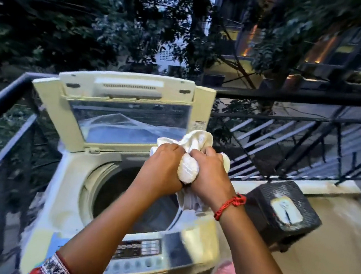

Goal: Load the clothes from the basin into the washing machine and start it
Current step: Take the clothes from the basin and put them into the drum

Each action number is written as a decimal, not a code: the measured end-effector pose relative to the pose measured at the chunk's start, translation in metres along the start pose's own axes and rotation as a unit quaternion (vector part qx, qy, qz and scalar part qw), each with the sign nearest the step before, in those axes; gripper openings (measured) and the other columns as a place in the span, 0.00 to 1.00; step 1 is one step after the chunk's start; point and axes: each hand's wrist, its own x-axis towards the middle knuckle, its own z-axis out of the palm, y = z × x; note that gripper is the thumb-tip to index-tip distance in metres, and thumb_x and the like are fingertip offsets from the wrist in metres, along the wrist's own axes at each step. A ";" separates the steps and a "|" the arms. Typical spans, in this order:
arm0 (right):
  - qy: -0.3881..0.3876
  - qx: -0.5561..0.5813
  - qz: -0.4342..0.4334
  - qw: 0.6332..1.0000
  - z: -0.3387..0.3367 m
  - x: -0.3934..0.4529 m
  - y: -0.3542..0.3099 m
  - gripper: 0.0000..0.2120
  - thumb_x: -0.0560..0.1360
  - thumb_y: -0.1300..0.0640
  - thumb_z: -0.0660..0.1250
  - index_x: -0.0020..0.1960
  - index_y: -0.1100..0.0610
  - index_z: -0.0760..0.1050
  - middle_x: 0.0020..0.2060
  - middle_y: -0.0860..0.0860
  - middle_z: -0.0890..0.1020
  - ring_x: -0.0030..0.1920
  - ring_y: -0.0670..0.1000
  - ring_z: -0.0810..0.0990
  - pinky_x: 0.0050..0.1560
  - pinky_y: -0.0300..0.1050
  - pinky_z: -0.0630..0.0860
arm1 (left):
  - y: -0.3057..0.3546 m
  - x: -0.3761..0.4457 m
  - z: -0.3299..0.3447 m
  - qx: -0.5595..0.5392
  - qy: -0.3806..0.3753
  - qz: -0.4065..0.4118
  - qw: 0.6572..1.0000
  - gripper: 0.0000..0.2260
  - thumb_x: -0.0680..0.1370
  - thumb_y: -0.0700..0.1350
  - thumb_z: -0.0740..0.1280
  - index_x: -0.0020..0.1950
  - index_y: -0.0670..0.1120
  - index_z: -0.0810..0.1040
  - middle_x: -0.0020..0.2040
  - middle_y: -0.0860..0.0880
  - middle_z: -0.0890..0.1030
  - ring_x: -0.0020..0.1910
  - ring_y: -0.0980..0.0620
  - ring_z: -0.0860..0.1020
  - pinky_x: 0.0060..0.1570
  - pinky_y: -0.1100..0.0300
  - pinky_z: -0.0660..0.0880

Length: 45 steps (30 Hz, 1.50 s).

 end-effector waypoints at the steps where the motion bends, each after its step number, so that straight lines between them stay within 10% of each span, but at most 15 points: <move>1: -0.001 0.001 -0.007 1.000 0.010 0.008 -0.014 0.15 0.67 0.54 0.71 0.53 0.50 0.75 0.48 0.49 0.66 0.53 0.58 0.68 0.52 0.48 0.72 | -0.017 -0.004 -0.006 0.003 0.001 -0.008 1.000 0.17 0.65 0.48 0.69 0.51 0.46 0.74 0.51 0.46 0.78 0.52 0.45 0.75 0.50 0.53 0.73; 16: -0.132 0.041 -0.040 0.990 0.156 0.070 -0.090 0.17 0.66 0.54 0.72 0.55 0.50 0.76 0.53 0.56 0.72 0.54 0.60 0.72 0.49 0.43 0.67 | -0.173 -0.044 -0.001 0.036 -0.078 -0.140 0.986 0.22 0.68 0.50 0.69 0.60 0.47 0.72 0.59 0.48 0.76 0.62 0.45 0.72 0.53 0.50 0.76; 36: -0.299 0.050 -0.015 0.953 0.262 0.091 -0.016 0.29 0.65 0.54 0.74 0.65 0.52 0.72 0.66 0.56 0.69 0.62 0.62 0.72 0.63 0.53 0.71 | -0.223 -0.047 0.115 0.011 -0.195 -0.211 0.958 0.38 0.65 0.57 0.76 0.71 0.51 0.65 0.76 0.50 0.62 0.76 0.44 0.57 0.64 0.40 0.69; 45: -0.260 0.036 -0.019 0.965 0.250 0.086 0.006 0.28 0.66 0.60 0.76 0.64 0.53 0.72 0.68 0.56 0.68 0.68 0.59 0.67 0.67 0.51 0.70 | -0.215 -0.051 0.128 0.006 -0.187 -0.194 0.963 0.33 0.69 0.54 0.74 0.70 0.51 0.66 0.74 0.51 0.64 0.73 0.47 0.62 0.64 0.45 0.71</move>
